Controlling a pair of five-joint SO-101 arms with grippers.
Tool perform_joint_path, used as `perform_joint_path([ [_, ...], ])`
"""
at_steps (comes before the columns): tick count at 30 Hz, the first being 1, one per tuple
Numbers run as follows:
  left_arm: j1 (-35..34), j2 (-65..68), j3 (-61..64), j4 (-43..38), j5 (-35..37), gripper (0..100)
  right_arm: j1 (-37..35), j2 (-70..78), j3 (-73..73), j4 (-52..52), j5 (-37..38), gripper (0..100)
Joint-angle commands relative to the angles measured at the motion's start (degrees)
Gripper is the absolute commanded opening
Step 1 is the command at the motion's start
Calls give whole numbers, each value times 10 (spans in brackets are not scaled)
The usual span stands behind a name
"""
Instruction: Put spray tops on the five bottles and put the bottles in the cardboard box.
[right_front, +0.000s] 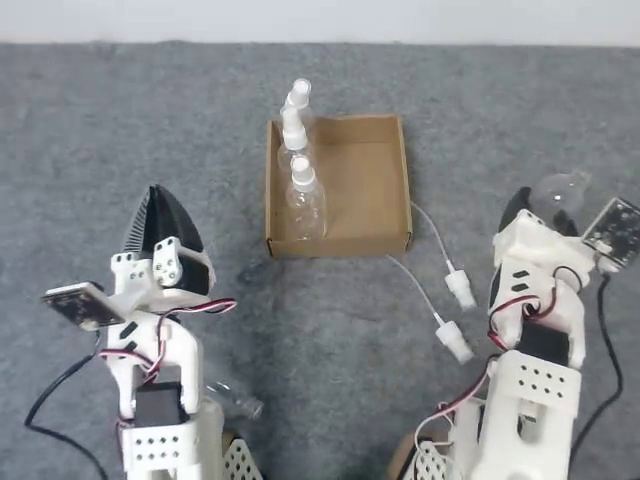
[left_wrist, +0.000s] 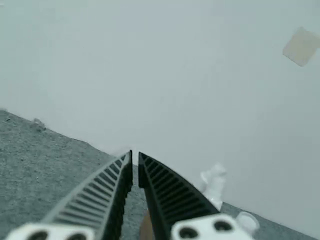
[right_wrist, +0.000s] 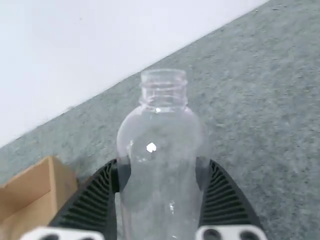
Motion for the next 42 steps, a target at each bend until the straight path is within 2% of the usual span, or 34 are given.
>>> perform_joint_path([
  [1, 24, -13, -7, -7, -4, 13, 23, -25, -7, -15, -5, 62],
  [4, 47, -13, -7, -7, -4, 13, 46, -25, -9, -15, -12, 62],
  [8, 69, -13, -7, -7, -4, 13, 68, -25, -10, -15, -71, 63],
  [21, 152, -14, -12, -7, -6, 13, 70, -25, -10, -15, -74, 64],
  [24, 179, -14, -22, -1, -76, 13, 70, -25, -10, -15, -74, 63],
  [28, 239, -14, -50, 77, -164, 13, 70, -25, -10, -15, -73, 64],
  [35, 295, -12, -147, 194, -164, 13, 67, -25, -7, -15, -73, 64],
  [42, 363, -12, -159, 229, -168, 13, 65, -23, -7, -15, -73, 65],
])
